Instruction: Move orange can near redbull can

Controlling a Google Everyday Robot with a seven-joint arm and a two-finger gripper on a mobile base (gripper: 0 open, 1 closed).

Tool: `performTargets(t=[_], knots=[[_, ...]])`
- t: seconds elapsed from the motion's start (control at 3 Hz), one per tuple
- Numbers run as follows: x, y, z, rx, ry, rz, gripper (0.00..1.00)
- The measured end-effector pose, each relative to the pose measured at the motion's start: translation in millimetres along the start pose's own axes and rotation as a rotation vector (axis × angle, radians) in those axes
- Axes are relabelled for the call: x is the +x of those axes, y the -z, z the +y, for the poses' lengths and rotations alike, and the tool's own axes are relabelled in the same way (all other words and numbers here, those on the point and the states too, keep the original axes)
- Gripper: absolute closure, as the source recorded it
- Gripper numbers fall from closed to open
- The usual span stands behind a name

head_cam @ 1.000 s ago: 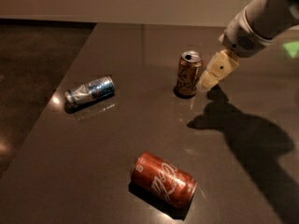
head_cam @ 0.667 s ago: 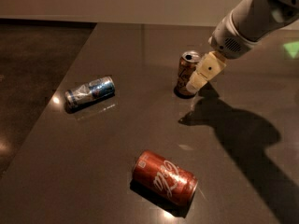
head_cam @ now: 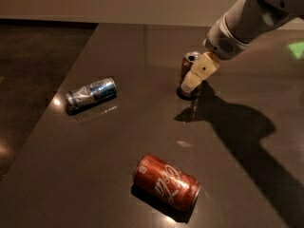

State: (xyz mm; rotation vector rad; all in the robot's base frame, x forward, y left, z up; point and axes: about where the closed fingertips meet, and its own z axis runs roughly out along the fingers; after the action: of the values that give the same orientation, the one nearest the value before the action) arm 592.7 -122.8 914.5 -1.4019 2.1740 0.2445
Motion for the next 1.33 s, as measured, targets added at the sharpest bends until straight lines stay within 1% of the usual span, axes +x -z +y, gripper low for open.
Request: performTargets(t=[0.33, 1.0, 1.33], knots=[[-6, -7, 0, -0.034, -0.004, -0.020, 0.18], [-10, -10, 3, -0.081, 0.000, -0.042, 0.64], [-17, -7, 9, -0.101, 0.020, -0.052, 0.87]])
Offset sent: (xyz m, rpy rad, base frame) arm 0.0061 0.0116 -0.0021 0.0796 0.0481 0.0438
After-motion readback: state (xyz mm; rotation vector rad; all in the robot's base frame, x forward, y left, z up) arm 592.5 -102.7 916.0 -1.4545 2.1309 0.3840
